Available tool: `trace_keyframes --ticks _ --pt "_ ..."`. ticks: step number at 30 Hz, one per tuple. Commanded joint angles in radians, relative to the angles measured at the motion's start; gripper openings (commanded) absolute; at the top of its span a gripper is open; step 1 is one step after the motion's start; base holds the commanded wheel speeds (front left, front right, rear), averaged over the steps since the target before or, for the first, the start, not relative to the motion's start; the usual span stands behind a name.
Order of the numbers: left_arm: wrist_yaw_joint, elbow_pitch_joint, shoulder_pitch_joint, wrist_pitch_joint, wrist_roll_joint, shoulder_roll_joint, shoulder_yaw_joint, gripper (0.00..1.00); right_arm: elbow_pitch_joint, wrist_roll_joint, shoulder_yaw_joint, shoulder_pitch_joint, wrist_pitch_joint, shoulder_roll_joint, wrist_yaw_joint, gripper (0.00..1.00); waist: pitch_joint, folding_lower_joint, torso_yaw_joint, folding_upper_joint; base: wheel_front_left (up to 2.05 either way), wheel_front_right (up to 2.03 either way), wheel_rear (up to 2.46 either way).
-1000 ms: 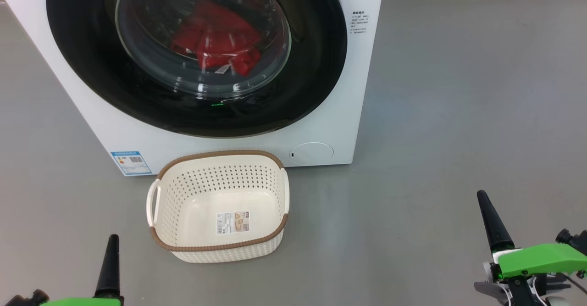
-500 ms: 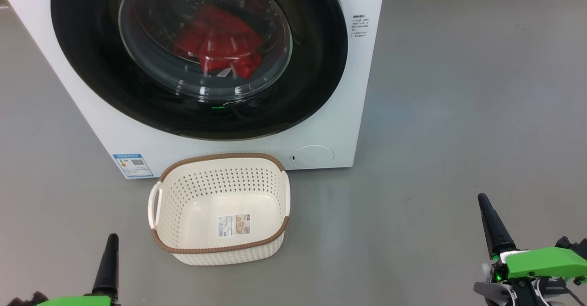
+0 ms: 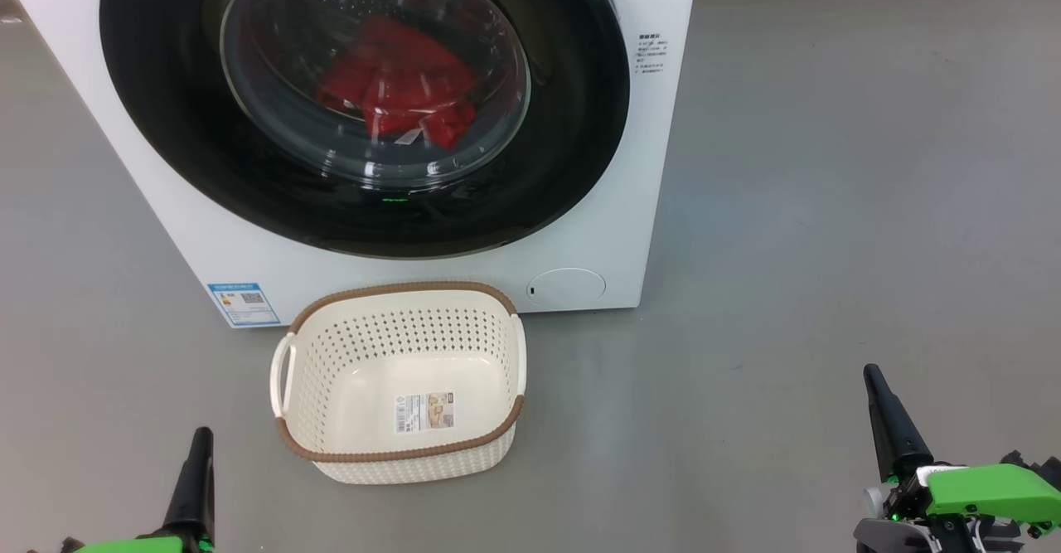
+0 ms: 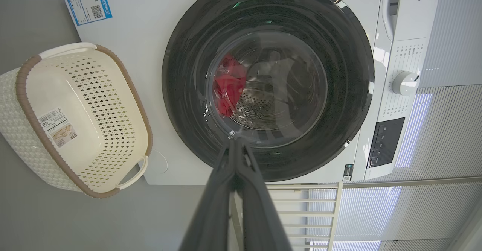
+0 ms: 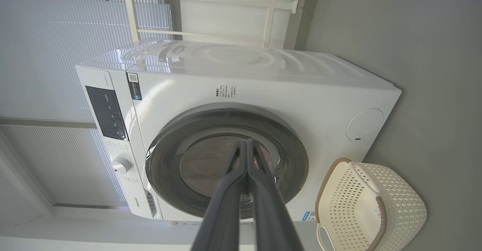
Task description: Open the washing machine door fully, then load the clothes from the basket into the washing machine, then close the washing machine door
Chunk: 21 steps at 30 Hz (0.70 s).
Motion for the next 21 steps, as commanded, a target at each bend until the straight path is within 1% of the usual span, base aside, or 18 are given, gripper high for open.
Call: trace_keyframes --ticks 1,4,21 --pt "-0.004 -0.015 -0.050 0.013 -0.029 0.012 0.035 0.00 -0.026 0.027 0.014 -0.009 0.010 0.001 -0.001 0.00 -0.001 -0.0001 0.000 0.0000 0.00 0.00 0.00" --pt "-0.004 -0.011 -0.053 0.021 -0.055 0.011 0.040 0.00 -0.026 0.051 0.009 -0.007 0.018 0.006 -0.001 0.00 -0.003 -0.0001 0.001 0.0000 0.00 0.00 0.00" --pt "-0.004 -0.011 -0.053 0.023 -0.052 0.008 0.043 0.00 -0.026 0.048 0.005 -0.008 0.020 0.008 -0.001 0.00 -0.003 -0.0001 0.001 0.0000 0.00 0.00 0.00"
